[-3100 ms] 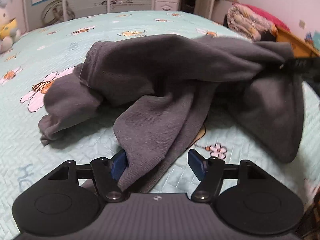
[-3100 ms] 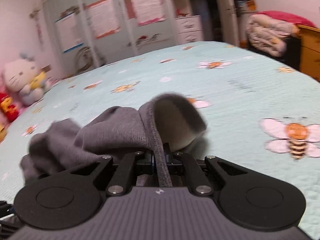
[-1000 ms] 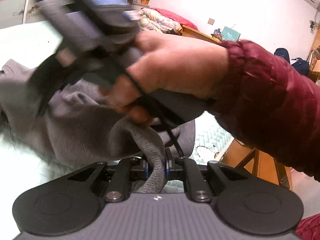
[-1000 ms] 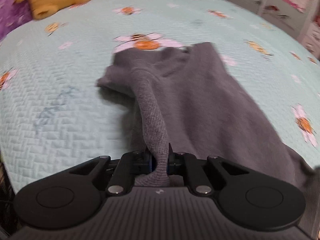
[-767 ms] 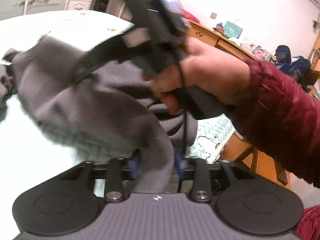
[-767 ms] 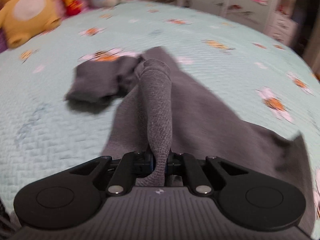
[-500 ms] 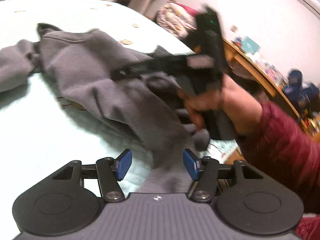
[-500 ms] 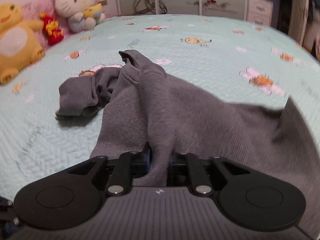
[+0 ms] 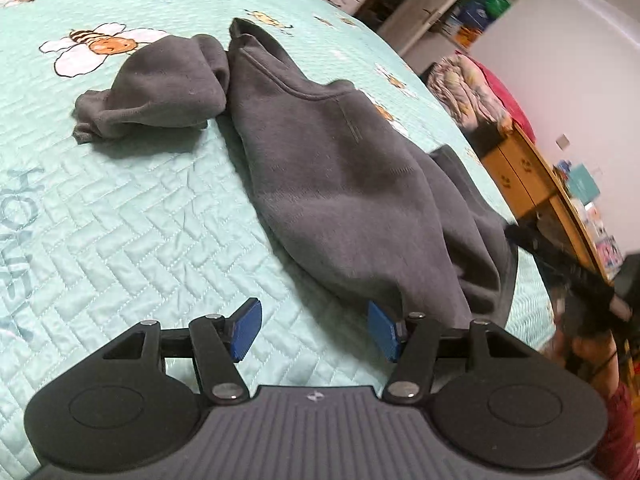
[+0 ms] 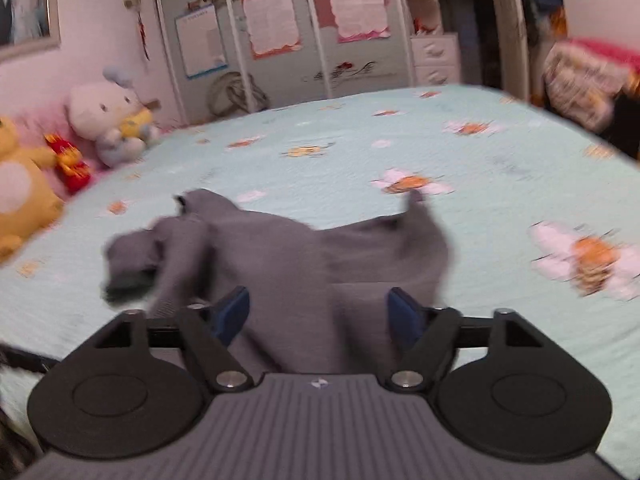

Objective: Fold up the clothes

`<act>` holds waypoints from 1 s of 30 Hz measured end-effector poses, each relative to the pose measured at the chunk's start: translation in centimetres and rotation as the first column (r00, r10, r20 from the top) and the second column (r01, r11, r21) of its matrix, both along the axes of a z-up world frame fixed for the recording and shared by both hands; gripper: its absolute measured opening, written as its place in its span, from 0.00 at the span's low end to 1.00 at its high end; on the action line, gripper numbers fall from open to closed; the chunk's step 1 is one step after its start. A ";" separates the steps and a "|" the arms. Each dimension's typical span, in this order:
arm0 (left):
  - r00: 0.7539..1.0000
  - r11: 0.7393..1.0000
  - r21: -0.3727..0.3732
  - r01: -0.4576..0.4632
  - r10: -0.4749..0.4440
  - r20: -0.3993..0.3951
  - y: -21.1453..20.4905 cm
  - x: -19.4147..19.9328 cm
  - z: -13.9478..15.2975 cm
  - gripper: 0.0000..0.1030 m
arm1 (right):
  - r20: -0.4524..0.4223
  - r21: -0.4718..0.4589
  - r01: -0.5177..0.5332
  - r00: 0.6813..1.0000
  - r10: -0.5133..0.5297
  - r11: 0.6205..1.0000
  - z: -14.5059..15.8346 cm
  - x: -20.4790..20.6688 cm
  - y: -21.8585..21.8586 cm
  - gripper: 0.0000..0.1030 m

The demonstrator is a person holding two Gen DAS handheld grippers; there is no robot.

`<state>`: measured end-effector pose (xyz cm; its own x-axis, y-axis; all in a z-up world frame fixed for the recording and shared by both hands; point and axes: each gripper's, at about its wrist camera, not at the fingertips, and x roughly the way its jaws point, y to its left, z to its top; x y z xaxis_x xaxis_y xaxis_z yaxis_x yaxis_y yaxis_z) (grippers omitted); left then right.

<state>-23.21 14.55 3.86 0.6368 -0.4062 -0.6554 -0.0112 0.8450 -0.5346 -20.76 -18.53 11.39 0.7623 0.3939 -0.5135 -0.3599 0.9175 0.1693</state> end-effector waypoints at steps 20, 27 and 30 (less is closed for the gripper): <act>0.990 0.987 0.082 -0.138 0.139 -0.001 2.5 -1.0 1.4 0.64 | -0.089 -0.088 -0.270 0.961 0.262 0.959 -3.4 3.5 14.7 0.11; 0.990 0.959 0.249 -0.133 0.118 0.074 1.5 -0.9 2.8 0.64 | 0.140 -0.325 -0.173 0.964 0.228 0.930 0.1 -2.2 8.5 0.11; 0.990 0.928 0.359 -0.102 0.059 0.128 0.0 -0.5 3.5 0.64 | 0.183 -0.379 -0.095 0.967 0.175 0.921 1.4 -3.6 4.8 0.11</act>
<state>-23.66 14.50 7.34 0.7354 -0.0977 -0.6705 -0.0453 0.9802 -0.1926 -24.41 -13.78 12.81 0.8208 0.3167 -0.4754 -0.4748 0.8409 -0.2596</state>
